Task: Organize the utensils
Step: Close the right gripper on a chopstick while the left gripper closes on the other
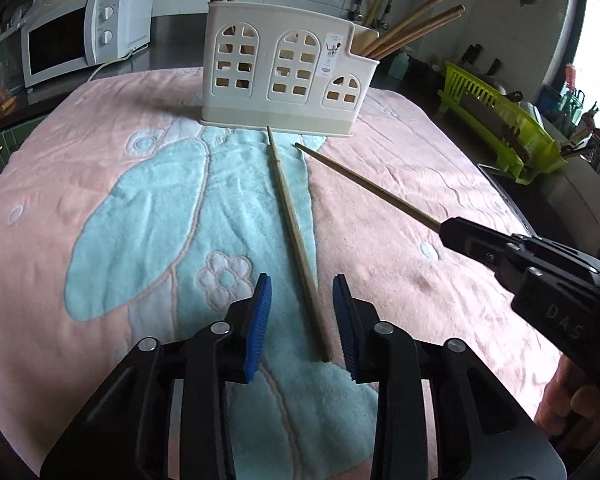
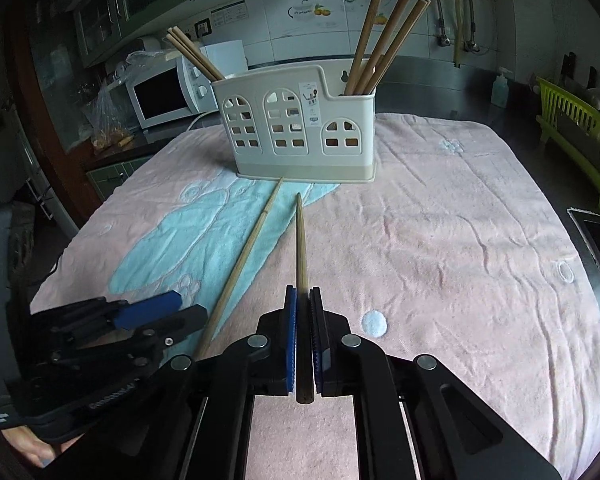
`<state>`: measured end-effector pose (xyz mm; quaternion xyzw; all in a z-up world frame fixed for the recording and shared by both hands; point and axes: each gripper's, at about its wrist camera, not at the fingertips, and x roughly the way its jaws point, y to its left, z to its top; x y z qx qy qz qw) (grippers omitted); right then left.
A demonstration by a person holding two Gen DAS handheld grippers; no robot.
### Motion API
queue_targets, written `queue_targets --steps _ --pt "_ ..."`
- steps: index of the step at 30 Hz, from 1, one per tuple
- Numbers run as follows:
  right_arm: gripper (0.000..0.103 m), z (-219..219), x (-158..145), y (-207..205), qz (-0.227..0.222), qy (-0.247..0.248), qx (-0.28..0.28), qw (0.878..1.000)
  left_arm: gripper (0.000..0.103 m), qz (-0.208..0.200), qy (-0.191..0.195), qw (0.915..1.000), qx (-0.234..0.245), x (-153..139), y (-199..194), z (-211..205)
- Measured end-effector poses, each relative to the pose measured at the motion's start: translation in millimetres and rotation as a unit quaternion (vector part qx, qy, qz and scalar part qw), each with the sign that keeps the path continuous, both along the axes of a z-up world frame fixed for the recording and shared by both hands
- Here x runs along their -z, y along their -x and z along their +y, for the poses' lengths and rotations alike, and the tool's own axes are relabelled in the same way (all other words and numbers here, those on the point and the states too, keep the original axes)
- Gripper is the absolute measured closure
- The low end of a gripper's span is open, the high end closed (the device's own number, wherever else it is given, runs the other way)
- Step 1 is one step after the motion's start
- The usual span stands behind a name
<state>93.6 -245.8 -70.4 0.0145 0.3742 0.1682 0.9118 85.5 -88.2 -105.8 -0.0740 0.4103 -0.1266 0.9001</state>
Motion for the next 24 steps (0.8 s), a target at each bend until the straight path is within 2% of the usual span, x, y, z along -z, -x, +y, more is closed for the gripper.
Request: queue_targets --steps 4,6,14,15,17,21,24 --pt "0.097 -3.6 -10.5 3.8 -0.014 -0.007 -0.001 1.0 0.079 0.0 -0.013 0.9999 -0.004 6.5 -7.6 -8.9" --pt "0.097 -6.0 -16.3 6.2 -0.021 -0.011 -0.001 1.0 0.085 0.006 -0.011 0.9999 -0.007 9.5 -12.5 -8.7" --pt "0.097 -10.1 -25.2 8.4 -0.033 -0.015 -0.002 0.999 0.088 0.014 -0.023 0.9995 -0.016 14.4 -20.1 -15.8" --pt "0.097 -10.0 -25.2 8.9 -0.034 -0.015 -0.002 0.999 0.093 0.015 -0.028 0.9993 -0.019 14.3 -20.7 -15.7" --pt "0.096 -10.3 -27.1 9.6 -0.036 -0.015 -0.002 0.999 0.095 0.017 -0.029 0.9992 -0.02 14.1 -21.7 -14.0" --pt "0.096 -11.6 -36.6 11.0 -0.047 -0.014 -0.003 0.999 0.097 0.016 -0.03 0.9993 -0.019 8.1 -20.8 -7.3" --pt "0.096 -11.9 -48.4 11.1 -0.059 -0.015 -0.004 0.998 0.097 -0.002 -0.022 0.9996 -0.019 -9.2 -18.0 3.3"
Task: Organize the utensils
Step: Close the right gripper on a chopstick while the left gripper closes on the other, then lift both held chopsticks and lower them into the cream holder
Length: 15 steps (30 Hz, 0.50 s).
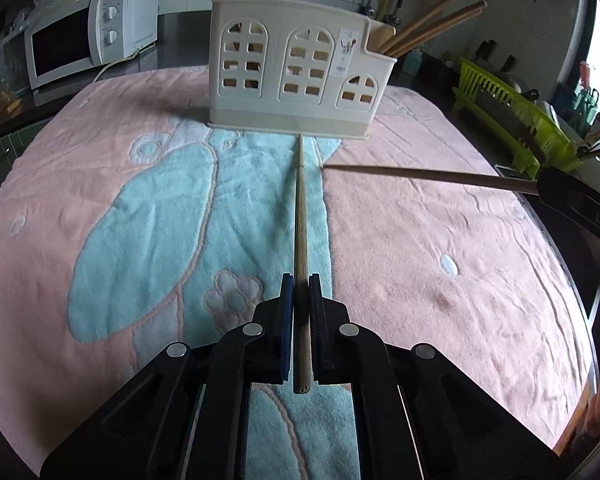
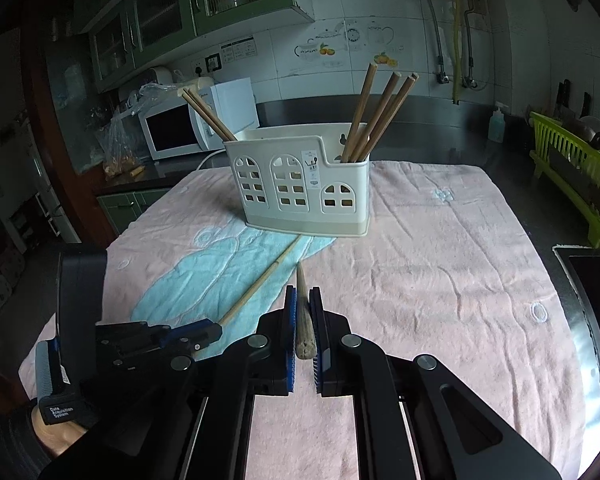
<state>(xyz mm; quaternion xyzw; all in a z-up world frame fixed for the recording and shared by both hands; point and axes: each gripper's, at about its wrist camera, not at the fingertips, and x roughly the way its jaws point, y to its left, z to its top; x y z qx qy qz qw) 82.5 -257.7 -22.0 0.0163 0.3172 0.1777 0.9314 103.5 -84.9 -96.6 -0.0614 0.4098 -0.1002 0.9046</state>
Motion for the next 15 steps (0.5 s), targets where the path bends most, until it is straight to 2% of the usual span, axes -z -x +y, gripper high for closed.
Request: queue_targets --steps 8,15 --pt "0.097 -2.8 -36.8 -8.9 -0.031 -0.005 -0.011 0.999 0.097 -0.089 0.007 0.996 0.006 -59.7 4.6 22.1" --pt "0.097 -2.8 -68.5 -22.7 -0.048 0.005 -0.026 0.998 0.098 -0.13 0.005 0.9913 0.017 -84.0 -0.6 30.1"
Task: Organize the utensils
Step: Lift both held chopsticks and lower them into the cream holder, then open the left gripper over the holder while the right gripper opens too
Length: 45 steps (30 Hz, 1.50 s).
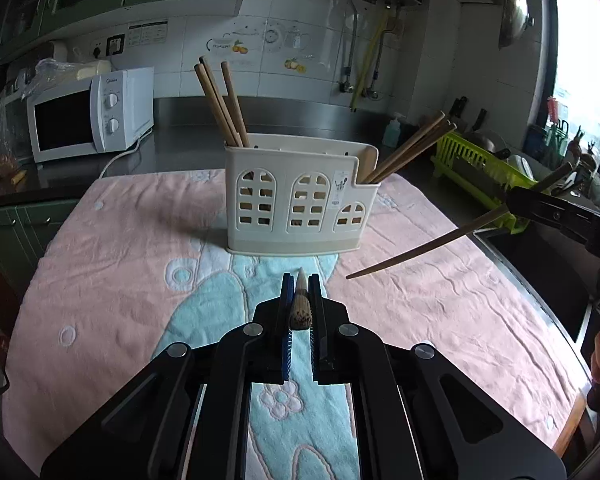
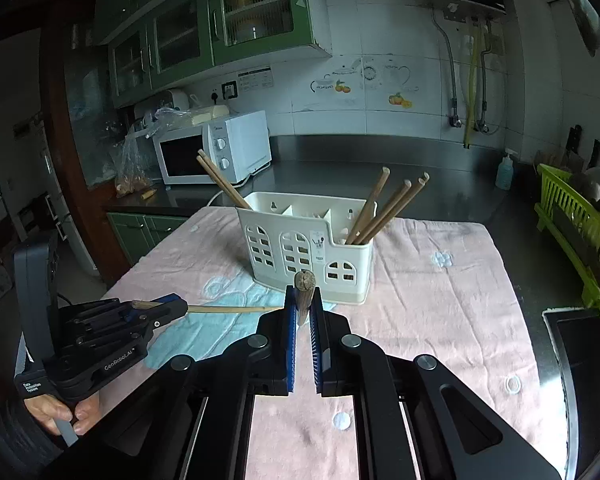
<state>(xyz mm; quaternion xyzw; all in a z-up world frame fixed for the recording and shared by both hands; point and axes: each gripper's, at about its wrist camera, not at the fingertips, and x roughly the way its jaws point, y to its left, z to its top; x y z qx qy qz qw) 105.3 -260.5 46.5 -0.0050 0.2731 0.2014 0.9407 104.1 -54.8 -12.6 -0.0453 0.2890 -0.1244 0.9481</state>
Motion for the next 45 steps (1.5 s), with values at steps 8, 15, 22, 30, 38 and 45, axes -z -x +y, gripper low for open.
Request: queue_targets --steps 8,15,22,30,38,45 --pt "0.097 -5.2 -44.4 -16.2 -0.014 0.003 -0.022 1.0 0.098 -0.018 -0.003 0.9998 0.009 -34.4 -14.7 7.5" --pt "0.097 -7.7 -86.1 -33.5 -0.021 0.013 -0.038 0.999 0.098 -0.033 -0.005 0.9993 0.017 -73.3 -31.6 10.8" --pt "0.097 -9.0 -112.5 -55.3 -0.031 0.032 -0.025 0.999 0.098 -0.089 -0.003 0.996 0.008 -128.7 -41.7 13.6" --pt "0.097 -7.7 -103.2 -92.9 -0.002 0.052 -0.009 0.999 0.098 -0.149 -0.013 0.9882 -0.033 -178.5 -67.3 7.8" --pt "0.097 -10.8 -85.6 -123.1 0.031 0.054 -0.004 0.998 0.098 -0.124 -0.021 0.9906 -0.052 -170.1 -108.0 3.6" --pt "0.096 -8.1 -77.6 -137.8 0.048 0.053 -0.013 0.997 0.097 -0.069 -0.01 0.9962 -0.051 -149.3 -140.6 7.4"
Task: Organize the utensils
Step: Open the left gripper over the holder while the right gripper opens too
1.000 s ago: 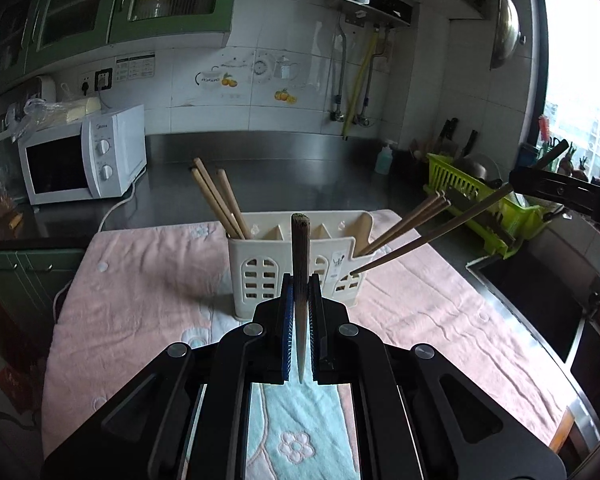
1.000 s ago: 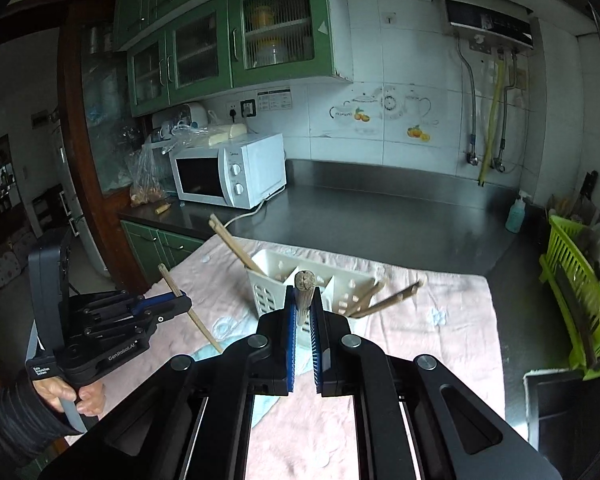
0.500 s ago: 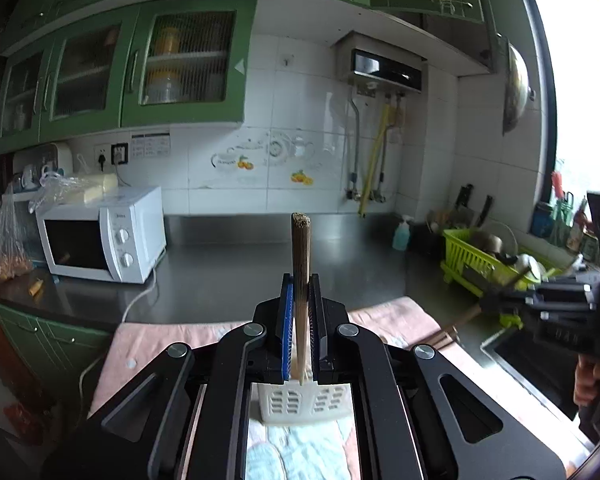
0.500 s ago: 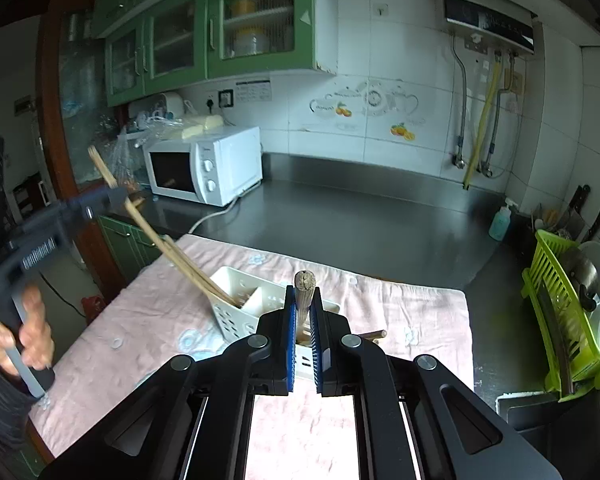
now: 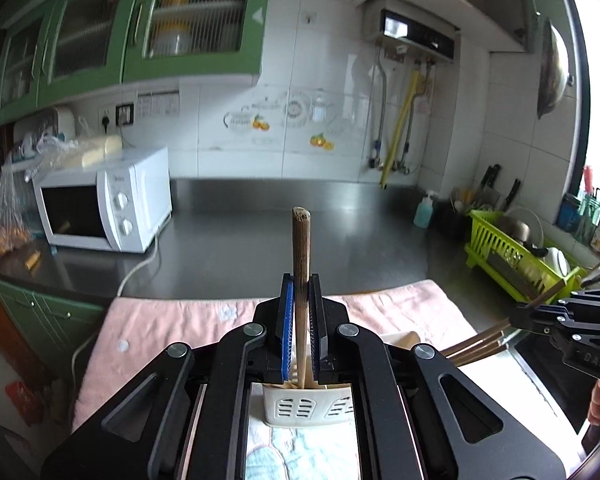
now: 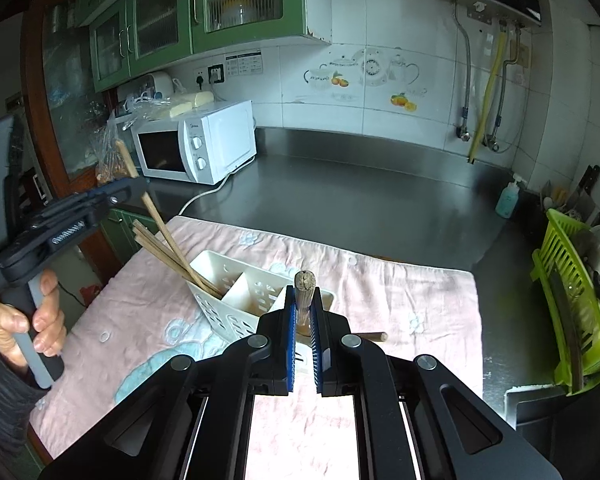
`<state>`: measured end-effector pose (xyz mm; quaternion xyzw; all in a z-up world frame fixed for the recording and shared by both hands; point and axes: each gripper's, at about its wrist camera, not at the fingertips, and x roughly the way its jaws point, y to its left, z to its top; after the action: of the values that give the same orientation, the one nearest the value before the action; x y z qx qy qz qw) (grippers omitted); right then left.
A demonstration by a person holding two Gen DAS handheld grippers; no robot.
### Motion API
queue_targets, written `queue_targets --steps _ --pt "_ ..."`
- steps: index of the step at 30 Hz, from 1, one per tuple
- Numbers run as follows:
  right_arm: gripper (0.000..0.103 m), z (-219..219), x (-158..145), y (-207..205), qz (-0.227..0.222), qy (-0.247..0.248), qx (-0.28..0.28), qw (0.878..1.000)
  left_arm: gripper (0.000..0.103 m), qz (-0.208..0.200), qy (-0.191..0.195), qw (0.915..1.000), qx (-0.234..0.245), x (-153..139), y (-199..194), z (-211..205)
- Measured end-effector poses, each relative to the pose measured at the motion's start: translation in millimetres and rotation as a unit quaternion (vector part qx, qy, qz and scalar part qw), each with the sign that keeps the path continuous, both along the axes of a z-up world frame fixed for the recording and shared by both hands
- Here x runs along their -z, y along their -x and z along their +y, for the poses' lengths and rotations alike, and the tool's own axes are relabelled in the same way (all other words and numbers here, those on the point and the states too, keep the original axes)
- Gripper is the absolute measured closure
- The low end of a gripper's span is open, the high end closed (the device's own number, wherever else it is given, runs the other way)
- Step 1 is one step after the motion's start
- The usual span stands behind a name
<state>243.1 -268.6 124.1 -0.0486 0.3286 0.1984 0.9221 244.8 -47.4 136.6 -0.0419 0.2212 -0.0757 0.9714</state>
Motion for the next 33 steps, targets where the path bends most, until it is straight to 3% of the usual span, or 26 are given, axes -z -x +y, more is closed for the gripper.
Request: queue_targets --steps 12,17,21,25,33 --pt "0.096 11.5 7.9 -19.8 0.015 0.019 0.002 1.0 0.094 0.031 0.008 0.9994 0.012 10.1 -18.5 -1.0" --pt "0.086 10.2 4.1 -15.3 0.005 0.013 0.004 1.0 0.091 0.024 0.008 0.9996 0.015 7.4 -9.9 -0.5" --pt "0.082 9.1 -1.0 -3.8 -0.008 0.012 0.004 1.0 0.08 0.013 0.015 0.9997 0.017 2.4 5.5 2.1" --pt "0.068 12.9 -2.0 19.0 -0.028 0.014 0.003 1.0 0.064 0.004 0.012 0.9997 0.02 2.7 28.2 3.5" --pt "0.048 19.5 24.0 73.8 -0.06 0.019 0.008 0.998 0.036 0.0 -0.003 0.9998 0.018 23.6 81.1 9.5"
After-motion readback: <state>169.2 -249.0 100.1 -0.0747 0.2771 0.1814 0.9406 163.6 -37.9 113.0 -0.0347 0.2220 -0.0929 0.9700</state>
